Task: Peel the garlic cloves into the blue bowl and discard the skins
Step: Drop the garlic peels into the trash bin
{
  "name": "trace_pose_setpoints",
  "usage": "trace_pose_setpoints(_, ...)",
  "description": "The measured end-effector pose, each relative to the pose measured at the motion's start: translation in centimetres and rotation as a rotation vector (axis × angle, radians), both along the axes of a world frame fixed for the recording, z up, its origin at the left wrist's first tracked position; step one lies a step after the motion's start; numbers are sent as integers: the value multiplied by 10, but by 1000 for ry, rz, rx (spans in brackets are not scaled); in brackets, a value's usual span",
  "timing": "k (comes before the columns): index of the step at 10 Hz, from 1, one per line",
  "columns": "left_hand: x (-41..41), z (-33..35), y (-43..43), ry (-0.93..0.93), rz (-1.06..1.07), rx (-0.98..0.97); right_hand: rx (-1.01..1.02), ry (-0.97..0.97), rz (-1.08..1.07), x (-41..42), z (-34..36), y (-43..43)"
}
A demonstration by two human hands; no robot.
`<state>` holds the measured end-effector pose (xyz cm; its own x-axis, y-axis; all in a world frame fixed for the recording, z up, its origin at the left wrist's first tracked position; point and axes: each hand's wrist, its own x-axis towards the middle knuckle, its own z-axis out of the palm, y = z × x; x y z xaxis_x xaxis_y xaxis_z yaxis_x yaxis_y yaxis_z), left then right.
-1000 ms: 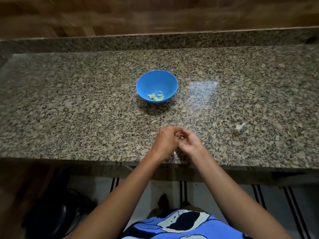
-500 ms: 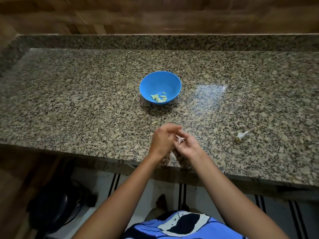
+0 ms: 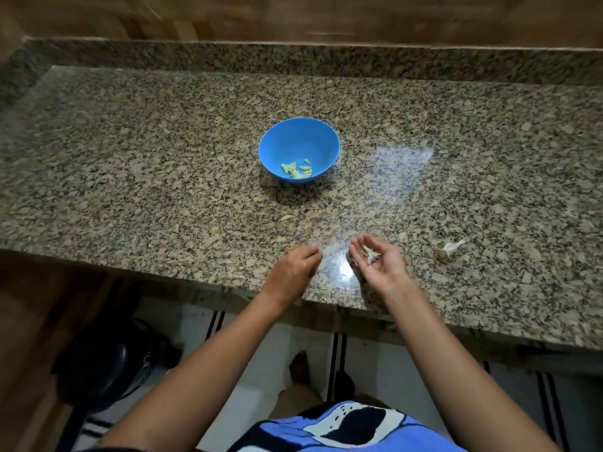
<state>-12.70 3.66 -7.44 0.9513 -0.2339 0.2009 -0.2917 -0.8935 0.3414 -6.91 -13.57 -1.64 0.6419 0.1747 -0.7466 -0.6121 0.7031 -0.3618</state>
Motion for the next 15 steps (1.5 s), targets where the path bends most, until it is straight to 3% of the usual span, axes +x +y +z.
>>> trace_pose_setpoints(1, -5, 8, 10, 22, 67, 29, -32, -5, 88, -4, 2, 15)
trace_pose_setpoints(2, -6, 24, 10, 172, 394, -149, -23, -12, 250, -10, 5, 42)
trace_pose_setpoints(3, -11, 45, 40, 361, 902, -1022, 30, -12, 423, -20, 12, 82)
trace_pose_setpoints(4, -44, 64, 94, 268, 1073, -1893, 80, -15, 578, -37, 17, 136)
trace_pose_setpoints(5, -104, 73, 143, 46, 1166, -2191, 102, 3, 769, -69, 17, 204)
trace_pose_setpoints(7, -227, 61, 244, -380, 1373, -2288, 123, 53, 1110, -158, 7, 346)
trace_pose_setpoints(9, -317, 30, 336, -621, 1450, -2315, 35, 72, 1127, -216, -25, 450)
trace_pose_setpoints(11, -359, 3, 387, -663, 1498, -2423, -12, 115, 1125, -244, -48, 510)
trace_pose_setpoints(12, -365, -3, 409, -701, 1513, -2447, -67, 31, 1220, -252, -63, 538)
trace_pose_setpoints(15, -380, -85, 469, -715, 1712, -2527, -151, 46, 1391, -279, -136, 609)
